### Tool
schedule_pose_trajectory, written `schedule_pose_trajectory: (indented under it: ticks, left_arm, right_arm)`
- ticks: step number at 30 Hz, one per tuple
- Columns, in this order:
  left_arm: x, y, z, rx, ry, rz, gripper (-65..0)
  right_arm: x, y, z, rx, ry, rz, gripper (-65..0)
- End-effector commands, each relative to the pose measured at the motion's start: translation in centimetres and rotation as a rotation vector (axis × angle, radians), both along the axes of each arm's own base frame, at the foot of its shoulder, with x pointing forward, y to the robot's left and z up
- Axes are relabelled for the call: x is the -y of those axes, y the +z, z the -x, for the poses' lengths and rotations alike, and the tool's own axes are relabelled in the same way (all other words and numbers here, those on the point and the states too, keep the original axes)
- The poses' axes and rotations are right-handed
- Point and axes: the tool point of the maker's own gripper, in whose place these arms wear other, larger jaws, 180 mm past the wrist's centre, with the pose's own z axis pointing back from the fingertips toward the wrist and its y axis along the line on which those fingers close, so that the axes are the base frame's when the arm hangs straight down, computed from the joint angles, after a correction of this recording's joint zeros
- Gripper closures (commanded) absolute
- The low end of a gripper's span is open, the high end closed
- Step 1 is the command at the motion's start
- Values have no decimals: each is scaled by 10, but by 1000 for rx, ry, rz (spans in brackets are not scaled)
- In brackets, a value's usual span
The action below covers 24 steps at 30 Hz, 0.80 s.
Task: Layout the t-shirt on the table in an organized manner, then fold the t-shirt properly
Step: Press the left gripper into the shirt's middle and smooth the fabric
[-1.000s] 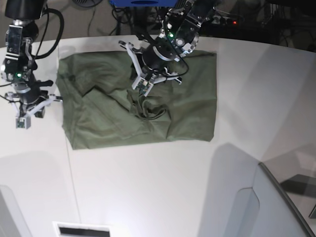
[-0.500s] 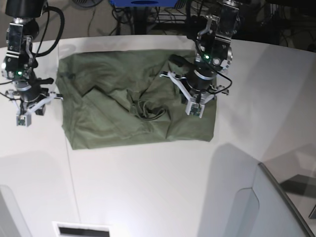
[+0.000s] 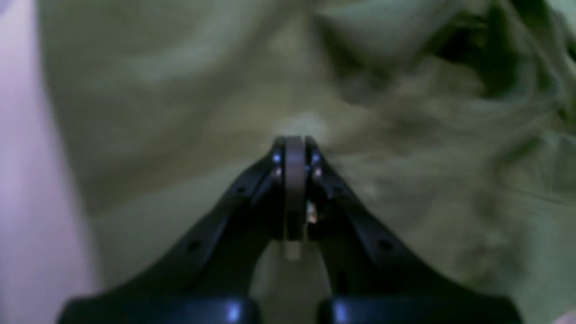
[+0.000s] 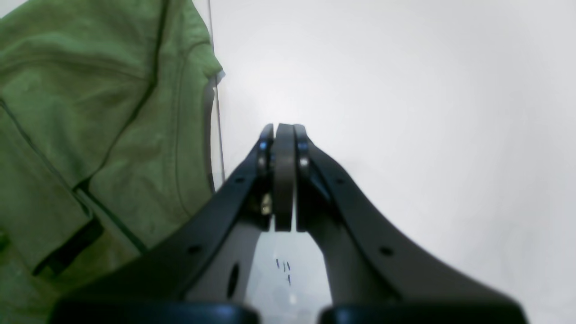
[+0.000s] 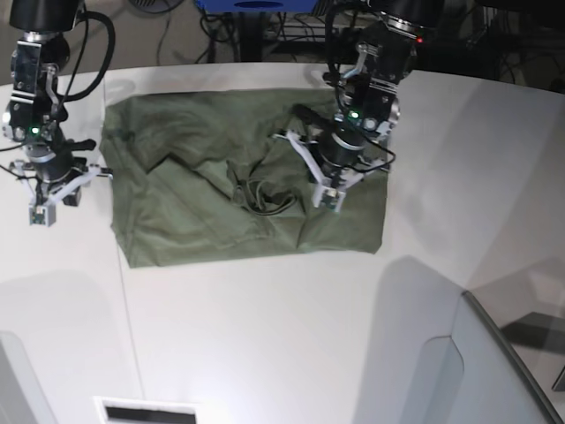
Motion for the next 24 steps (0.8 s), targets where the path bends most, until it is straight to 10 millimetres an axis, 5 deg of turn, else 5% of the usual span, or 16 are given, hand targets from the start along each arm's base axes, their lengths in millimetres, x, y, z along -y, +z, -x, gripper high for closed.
schedule_pose_trajectory:
  ticks: [1,10,20,24]
  left_arm:
    - [9,10,-8,39,-10,22,0]
    - [43,8,7,22,-107,42,0]
    - [101,3,56,-39,-250,113,0]
    - [114,19,57,-16,-253,176,0]
  right_arm:
    - [6,15,-12,56,0,16,0]
    - [7,16,-13,60,-1,16,0]
    - [7,16,-13,60,-1,16,0]
    - [7,17,-14,61,-1,16,0]
